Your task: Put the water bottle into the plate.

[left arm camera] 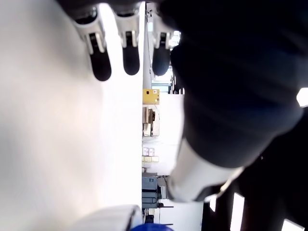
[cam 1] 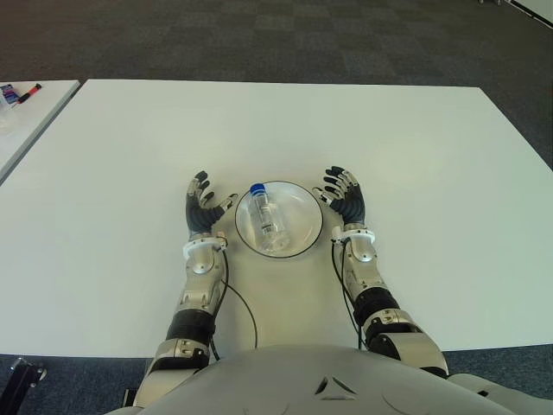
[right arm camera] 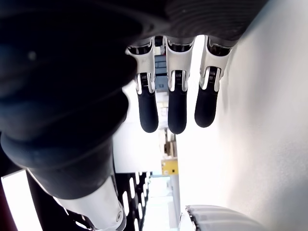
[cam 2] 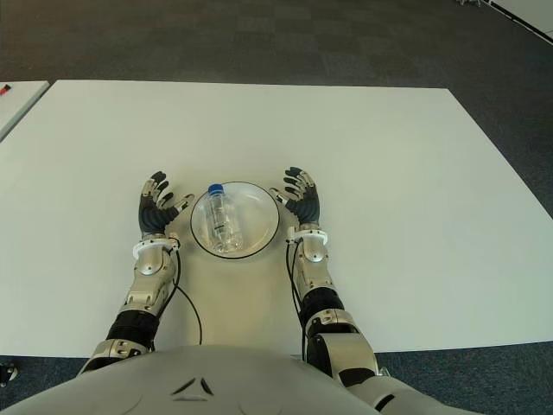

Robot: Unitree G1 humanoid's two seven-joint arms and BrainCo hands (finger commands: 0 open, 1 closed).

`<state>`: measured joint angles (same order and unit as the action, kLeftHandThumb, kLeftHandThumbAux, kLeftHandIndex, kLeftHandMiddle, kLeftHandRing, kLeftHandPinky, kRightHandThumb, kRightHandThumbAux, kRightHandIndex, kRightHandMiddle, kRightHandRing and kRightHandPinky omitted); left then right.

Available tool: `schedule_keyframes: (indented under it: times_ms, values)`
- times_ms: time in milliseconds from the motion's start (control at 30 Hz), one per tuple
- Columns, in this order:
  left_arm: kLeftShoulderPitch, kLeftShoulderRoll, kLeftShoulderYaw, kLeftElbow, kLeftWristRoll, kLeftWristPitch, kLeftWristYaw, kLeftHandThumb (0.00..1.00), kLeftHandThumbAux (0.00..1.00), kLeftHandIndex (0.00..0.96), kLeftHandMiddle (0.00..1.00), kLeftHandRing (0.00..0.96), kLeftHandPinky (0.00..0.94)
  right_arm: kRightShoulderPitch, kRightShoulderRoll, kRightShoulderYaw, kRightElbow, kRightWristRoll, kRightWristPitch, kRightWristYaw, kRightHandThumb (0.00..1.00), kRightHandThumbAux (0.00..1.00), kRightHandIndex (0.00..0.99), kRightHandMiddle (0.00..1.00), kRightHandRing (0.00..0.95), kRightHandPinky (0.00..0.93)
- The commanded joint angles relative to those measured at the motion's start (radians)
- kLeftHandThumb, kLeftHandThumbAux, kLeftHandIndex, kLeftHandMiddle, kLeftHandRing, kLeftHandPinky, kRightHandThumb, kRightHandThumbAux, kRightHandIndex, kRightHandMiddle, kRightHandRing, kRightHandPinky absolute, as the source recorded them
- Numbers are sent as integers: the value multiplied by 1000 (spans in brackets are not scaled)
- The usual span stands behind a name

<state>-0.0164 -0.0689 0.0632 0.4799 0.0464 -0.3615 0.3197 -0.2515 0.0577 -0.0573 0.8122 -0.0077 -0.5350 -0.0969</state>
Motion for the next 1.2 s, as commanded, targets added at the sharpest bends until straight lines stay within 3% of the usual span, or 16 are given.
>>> schedule_keyframes:
  times_ms: [33,1200]
  values:
    - [0,-21,2,29,9,8,15,22,990,160,143,132,169,20,4,2,29,-7,17,-6,107,923,236,291,284,308]
    - [-8,-12,5,55,18,-6,18,1,991,156,138,127,161,17,4,13,38,-49,1,-47,100,909,220,281,277,300]
